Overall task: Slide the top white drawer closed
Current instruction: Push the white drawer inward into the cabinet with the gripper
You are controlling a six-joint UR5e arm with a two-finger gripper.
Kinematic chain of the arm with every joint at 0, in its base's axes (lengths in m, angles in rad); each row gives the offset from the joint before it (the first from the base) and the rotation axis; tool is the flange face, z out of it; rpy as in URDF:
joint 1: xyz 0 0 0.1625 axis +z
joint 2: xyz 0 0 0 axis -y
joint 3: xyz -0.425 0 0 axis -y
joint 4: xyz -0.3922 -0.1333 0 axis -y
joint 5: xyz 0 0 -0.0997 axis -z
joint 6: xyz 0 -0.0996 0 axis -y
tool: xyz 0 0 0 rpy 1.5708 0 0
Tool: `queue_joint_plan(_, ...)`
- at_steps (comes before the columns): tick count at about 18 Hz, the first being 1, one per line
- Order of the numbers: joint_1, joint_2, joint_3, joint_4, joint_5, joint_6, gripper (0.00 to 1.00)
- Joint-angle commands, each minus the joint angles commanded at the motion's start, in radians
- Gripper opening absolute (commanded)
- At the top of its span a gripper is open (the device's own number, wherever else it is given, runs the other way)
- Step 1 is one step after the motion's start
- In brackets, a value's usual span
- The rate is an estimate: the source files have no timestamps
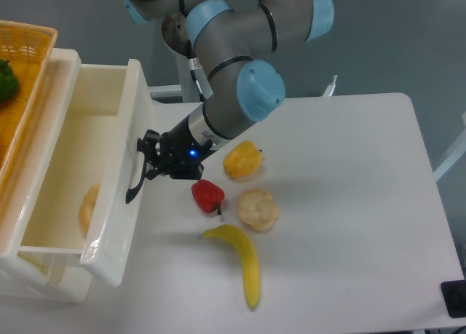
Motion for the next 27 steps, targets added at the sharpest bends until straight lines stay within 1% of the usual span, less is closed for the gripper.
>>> queue_joint_plan(8, -0.044, -0.012, 0.000, 0.008, 0.008, -0.040, 0.10)
queue_joint_plan(12, -0.052, -0.015, 0.000, 0.006, 0.009, -0.041, 0.10)
queue_joint_plan(19, -0.124, -0.017, 0.012, 0.008, 0.008, -0.100, 0.10)
queue_joint_plan(27, -0.167, -0.026, 0.012, 0.008, 0.009, -0.111, 0.11)
